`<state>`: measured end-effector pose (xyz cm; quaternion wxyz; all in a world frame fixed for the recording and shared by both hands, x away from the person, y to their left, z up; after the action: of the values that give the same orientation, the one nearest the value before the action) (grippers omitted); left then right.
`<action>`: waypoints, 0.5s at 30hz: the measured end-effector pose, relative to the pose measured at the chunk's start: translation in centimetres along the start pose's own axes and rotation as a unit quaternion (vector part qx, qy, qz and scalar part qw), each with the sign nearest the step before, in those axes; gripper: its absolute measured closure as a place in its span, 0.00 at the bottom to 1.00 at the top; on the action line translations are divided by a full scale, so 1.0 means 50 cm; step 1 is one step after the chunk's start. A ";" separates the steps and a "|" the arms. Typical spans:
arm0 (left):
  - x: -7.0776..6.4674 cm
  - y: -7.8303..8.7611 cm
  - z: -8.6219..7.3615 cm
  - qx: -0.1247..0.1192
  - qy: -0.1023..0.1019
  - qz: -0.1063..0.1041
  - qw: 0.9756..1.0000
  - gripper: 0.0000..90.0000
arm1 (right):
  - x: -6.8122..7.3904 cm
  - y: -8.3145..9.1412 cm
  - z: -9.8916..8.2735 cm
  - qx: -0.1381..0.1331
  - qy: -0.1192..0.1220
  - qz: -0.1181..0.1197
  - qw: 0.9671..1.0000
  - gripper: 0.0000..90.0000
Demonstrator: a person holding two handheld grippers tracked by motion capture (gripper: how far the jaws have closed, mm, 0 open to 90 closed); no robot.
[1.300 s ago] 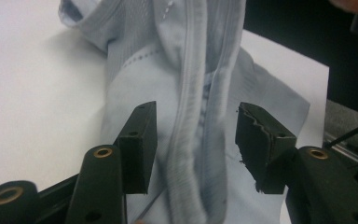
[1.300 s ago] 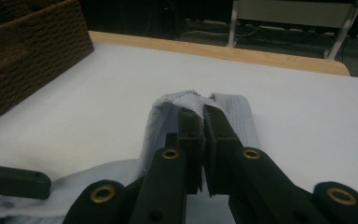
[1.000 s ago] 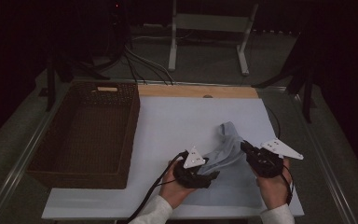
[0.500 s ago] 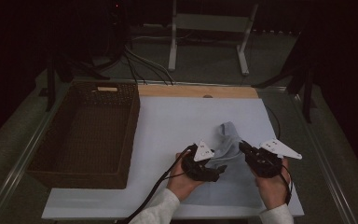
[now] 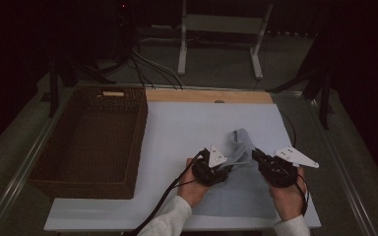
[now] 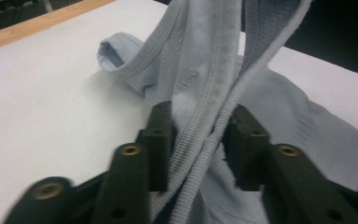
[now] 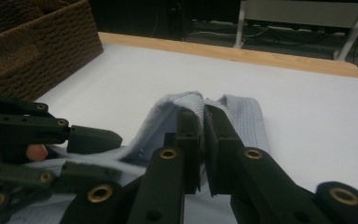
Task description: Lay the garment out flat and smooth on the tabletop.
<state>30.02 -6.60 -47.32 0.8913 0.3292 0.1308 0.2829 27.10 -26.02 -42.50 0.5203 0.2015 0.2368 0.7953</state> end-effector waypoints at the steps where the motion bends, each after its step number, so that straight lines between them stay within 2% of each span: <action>1: 0.003 0.002 0.000 0.001 0.002 -0.001 1.000 0.83 | 0.000 0.000 0.000 0.000 0.000 0.001 1.000 0.93; 4: 0.006 0.004 0.001 -0.002 0.007 -0.001 1.000 0.91 | 0.001 0.000 0.000 0.000 0.001 0.003 1.000 0.91; 5: 0.007 0.005 0.001 -0.004 0.008 0.001 1.000 0.92 | 0.001 0.000 -0.001 -0.002 0.002 0.005 1.000 0.86; 6: 0.008 0.006 0.001 -0.003 0.009 0.002 1.000 0.92 | 0.001 0.000 -0.001 -0.002 0.002 0.005 1.000 0.86; 7: 0.009 0.007 0.002 -0.003 0.011 0.002 1.000 0.92 | 0.001 0.001 -0.001 -0.004 0.002 0.002 1.000 0.78; 8: 0.011 0.007 0.001 -0.002 0.011 0.004 1.000 0.92 | 0.001 0.001 -0.001 -0.004 0.002 0.002 1.000 0.78; 9: 0.014 0.009 0.001 -0.002 0.013 0.007 1.000 0.92 | 0.000 0.003 -0.001 -0.009 0.001 0.002 1.000 0.70; 10: 0.014 0.009 0.001 -0.002 0.013 0.007 1.000 0.92 | 0.000 0.003 -0.001 -0.009 0.001 0.002 1.000 0.70; 11: 0.017 0.011 0.001 -0.003 0.016 0.010 1.000 0.93 | -0.002 0.006 -0.001 -0.011 0.000 0.006 1.000 0.60; 14: 0.021 0.012 0.001 -0.003 0.017 0.012 1.000 0.93 | -0.004 0.008 -0.002 -0.015 -0.001 0.005 1.000 0.55; 15: 0.024 0.014 0.001 -0.004 0.020 0.015 1.000 0.93 | -0.005 0.010 -0.004 -0.016 0.002 0.006 1.000 0.50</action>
<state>30.74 -5.49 -46.89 0.8853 0.3221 0.1424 0.3036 26.74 -26.46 -42.37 0.5185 0.1933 0.2240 0.8022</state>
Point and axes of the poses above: each handheld gripper's, and its own axes: y roughly backward along the jaws, z roughly out of its top, x roughly to its left, the point moved 2 cm from there along -y, roughly forward along the jaws, and after that the axes turned 9 degrees about x, right-handed, at the moved point
